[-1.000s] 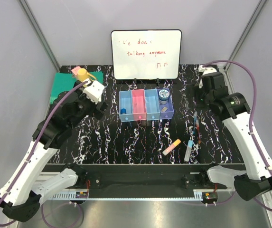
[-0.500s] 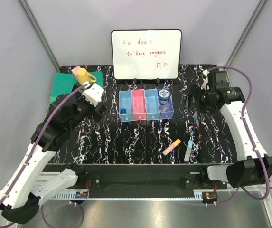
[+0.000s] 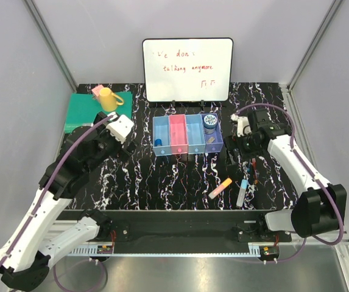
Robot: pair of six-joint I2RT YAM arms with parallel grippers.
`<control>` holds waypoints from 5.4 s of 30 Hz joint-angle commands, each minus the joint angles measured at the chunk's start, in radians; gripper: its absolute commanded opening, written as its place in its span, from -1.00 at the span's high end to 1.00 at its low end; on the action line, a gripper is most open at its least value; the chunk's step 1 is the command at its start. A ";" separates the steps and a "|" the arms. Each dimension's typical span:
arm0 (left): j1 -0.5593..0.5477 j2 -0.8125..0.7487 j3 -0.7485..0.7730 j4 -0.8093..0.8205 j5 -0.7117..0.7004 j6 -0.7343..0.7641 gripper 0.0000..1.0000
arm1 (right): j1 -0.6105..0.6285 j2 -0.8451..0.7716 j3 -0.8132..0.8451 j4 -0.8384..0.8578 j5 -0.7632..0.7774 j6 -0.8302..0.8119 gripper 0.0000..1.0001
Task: Sort the stationery into containers
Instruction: Pick up the stationery from the corner of the board, then place the stationery in the storage box, then pick up the stationery from the corner of the board.
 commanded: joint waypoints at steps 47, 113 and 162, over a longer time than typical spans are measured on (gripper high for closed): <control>-0.005 0.021 -0.018 0.027 0.009 0.020 -0.98 | 0.387 0.069 -0.367 0.353 0.049 -1.160 -0.99; -0.005 -0.034 -0.086 0.068 0.029 0.038 -0.98 | 0.287 0.535 0.348 0.593 0.158 0.110 1.00; -0.005 -0.086 -0.057 0.016 0.011 0.117 -0.98 | 0.280 -0.353 -0.318 -0.042 0.169 -1.370 -0.88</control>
